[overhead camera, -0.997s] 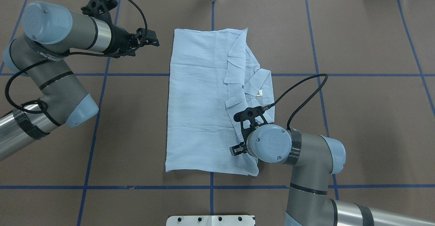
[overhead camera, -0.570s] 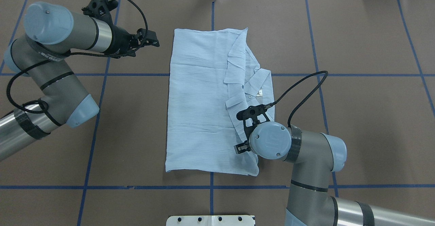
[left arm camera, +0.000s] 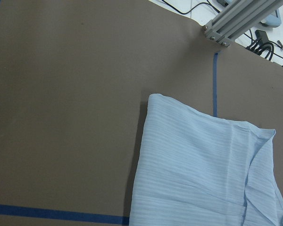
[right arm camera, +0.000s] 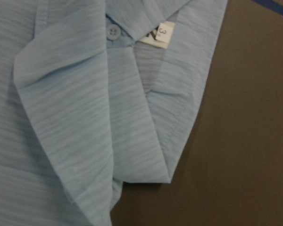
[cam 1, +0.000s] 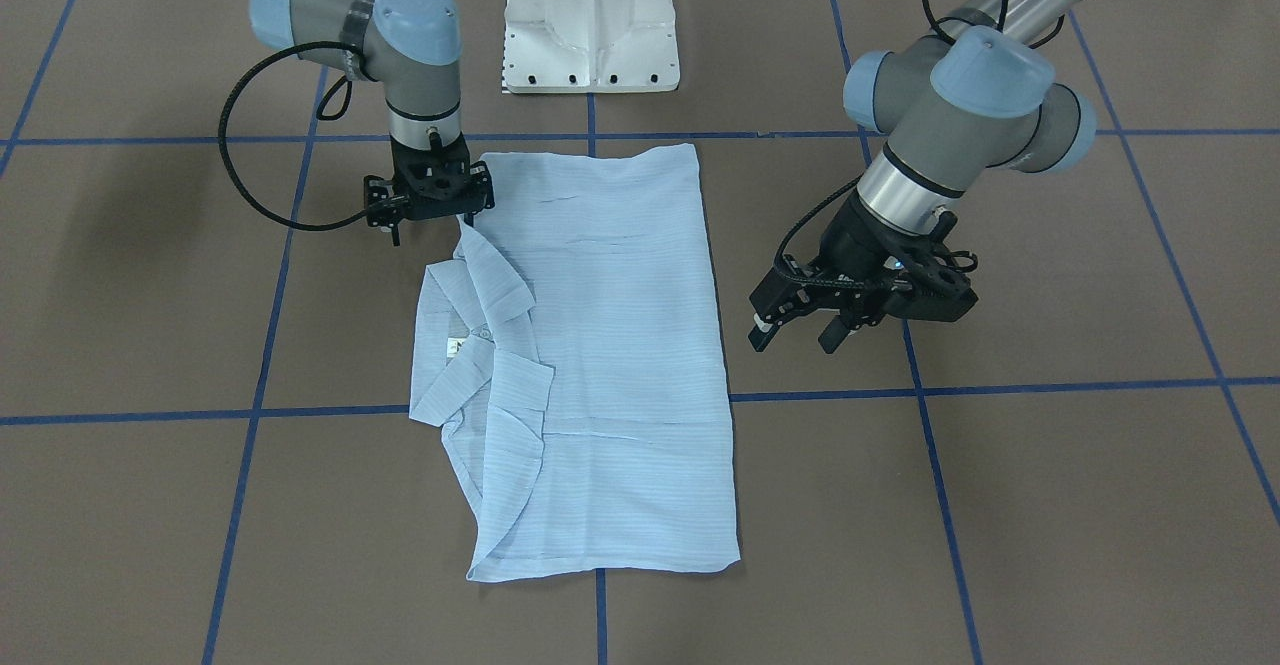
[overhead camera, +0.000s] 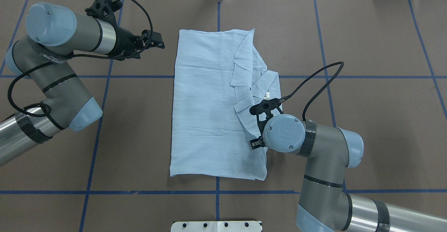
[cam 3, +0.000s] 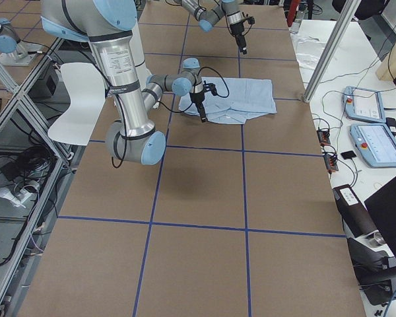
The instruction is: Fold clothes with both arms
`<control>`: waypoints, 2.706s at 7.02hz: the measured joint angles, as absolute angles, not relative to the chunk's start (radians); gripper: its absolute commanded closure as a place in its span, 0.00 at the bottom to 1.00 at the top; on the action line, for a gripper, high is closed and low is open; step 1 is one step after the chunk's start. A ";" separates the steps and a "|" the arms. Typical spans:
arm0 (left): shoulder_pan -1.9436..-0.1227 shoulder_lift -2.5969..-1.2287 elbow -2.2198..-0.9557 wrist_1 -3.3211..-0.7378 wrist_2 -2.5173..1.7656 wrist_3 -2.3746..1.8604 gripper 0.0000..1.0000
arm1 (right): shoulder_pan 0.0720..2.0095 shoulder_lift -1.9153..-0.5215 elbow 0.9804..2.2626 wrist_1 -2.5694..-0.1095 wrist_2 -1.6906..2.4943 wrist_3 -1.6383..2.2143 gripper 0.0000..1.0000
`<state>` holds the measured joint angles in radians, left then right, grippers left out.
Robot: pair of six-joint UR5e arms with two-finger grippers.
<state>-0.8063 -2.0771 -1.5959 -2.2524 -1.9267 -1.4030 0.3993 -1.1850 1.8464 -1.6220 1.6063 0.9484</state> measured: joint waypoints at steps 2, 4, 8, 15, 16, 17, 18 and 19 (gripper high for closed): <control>-0.805 -2.082 -1.597 -2.252 -1.927 -1.403 0.00 | 0.424 -1.244 1.883 -1.630 1.608 0.937 0.00; -0.805 -2.083 -1.598 -2.252 -1.927 -1.400 0.00 | 0.473 -1.244 1.925 -1.641 1.628 0.909 0.00; -0.805 -2.082 -1.581 -2.260 -1.928 -1.395 0.00 | 0.499 -0.990 1.751 -1.637 1.627 0.885 0.00; -0.805 -2.086 -1.580 -2.265 -1.928 -1.397 0.00 | 0.471 -0.926 1.603 -1.636 1.630 0.805 0.00; -0.805 -2.086 -1.580 -2.266 -1.928 -1.397 0.00 | 0.469 -0.928 1.599 -1.636 1.631 0.803 0.00; -0.805 -2.086 -1.579 -2.266 -1.928 -1.397 0.00 | 0.466 -0.930 1.593 -1.636 1.632 0.802 0.00; -0.805 -2.086 -1.579 -2.266 -1.928 -1.397 0.00 | 0.466 -0.930 1.588 -1.636 1.632 0.801 0.00; -0.805 -2.086 -1.579 -2.267 -1.928 -1.397 0.00 | 0.465 -0.931 1.585 -1.636 1.634 0.800 0.00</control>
